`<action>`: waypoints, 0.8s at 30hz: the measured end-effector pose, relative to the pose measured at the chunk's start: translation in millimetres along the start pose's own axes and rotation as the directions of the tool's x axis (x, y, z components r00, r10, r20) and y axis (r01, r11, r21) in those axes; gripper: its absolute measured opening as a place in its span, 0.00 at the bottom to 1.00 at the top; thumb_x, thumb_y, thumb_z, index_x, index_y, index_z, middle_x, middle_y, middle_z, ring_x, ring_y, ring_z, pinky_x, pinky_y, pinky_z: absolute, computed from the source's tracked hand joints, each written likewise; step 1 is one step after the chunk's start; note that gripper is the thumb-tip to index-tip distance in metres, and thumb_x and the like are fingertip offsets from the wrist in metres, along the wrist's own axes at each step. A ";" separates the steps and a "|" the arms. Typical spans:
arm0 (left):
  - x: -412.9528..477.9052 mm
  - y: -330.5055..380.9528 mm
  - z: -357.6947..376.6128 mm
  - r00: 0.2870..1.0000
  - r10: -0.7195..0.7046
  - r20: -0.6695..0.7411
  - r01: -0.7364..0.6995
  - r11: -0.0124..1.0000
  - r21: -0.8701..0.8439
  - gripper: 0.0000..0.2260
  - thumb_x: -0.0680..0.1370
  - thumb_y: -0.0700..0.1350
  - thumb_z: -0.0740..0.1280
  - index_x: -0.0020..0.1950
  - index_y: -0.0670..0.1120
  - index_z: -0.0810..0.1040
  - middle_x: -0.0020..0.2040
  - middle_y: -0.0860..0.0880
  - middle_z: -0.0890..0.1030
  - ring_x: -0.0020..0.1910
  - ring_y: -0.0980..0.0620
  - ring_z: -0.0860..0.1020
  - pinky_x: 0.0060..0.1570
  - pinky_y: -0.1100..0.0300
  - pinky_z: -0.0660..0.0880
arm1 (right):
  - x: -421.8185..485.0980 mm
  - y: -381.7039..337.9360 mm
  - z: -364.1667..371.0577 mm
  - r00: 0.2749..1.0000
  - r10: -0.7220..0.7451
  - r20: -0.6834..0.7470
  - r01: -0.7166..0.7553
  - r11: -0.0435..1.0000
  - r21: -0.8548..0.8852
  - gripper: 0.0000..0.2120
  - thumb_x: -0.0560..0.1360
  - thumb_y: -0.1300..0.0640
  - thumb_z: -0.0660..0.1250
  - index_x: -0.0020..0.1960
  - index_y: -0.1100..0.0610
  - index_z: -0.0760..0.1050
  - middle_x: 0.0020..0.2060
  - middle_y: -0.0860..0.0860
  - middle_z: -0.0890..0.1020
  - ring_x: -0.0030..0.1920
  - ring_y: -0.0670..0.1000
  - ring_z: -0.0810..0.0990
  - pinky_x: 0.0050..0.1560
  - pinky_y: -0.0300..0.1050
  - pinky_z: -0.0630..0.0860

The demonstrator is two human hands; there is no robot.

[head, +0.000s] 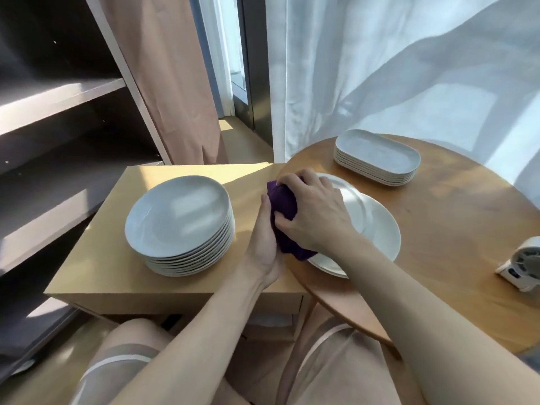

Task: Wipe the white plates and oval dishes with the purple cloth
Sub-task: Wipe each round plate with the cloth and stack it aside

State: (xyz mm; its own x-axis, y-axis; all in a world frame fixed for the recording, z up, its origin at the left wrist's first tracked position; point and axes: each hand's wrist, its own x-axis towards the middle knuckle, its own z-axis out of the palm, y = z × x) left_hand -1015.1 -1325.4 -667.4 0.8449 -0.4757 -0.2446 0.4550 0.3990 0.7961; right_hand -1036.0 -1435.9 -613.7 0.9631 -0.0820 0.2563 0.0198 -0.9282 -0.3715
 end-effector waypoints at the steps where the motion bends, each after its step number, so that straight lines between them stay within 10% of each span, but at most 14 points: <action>1: -0.8 -2.5 -0.5 1.000 -0.003 0.007 0.003 1.000 0.011 0.30 0.84 0.67 0.51 0.74 0.49 0.75 0.69 0.43 0.80 0.69 0.45 0.77 0.65 0.50 0.76 | 8.4 0.6 0.2 0.999 0.035 -0.010 -0.035 0.999 0.010 0.25 0.73 0.41 0.68 0.68 0.44 0.69 0.63 0.49 0.72 0.61 0.58 0.71 0.60 0.57 0.72; 10: -7.8 -20.2 -7.5 0.997 -0.046 -0.061 0.052 0.994 0.098 0.11 0.82 0.42 0.61 0.58 0.40 0.82 0.56 0.38 0.84 0.52 0.43 0.83 0.52 0.52 0.81 | 33.7 36.0 -2.1 0.969 0.238 -0.063 -0.199 0.907 0.371 0.19 0.70 0.48 0.73 0.59 0.47 0.77 0.53 0.48 0.76 0.51 0.50 0.75 0.50 0.42 0.69; 24: -4.4 -26.8 3.5 0.980 0.114 -0.165 -0.050 0.936 0.349 0.05 0.79 0.37 0.71 0.54 0.42 0.79 0.45 0.47 0.87 0.40 0.53 0.83 0.36 0.61 0.78 | -25.4 121.1 -32.9 0.917 0.386 -0.102 -0.364 0.914 0.181 0.24 0.72 0.50 0.71 0.67 0.43 0.74 0.60 0.47 0.72 0.61 0.56 0.75 0.60 0.45 0.68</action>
State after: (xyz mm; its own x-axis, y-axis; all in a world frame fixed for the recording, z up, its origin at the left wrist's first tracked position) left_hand -1032.1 -1336.7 -685.7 0.9260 -0.2909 -0.2406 0.2858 0.1238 0.9503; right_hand -1066.9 -1558.3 -635.9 0.8635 -0.4701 0.1826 -0.2841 -0.7526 -0.5941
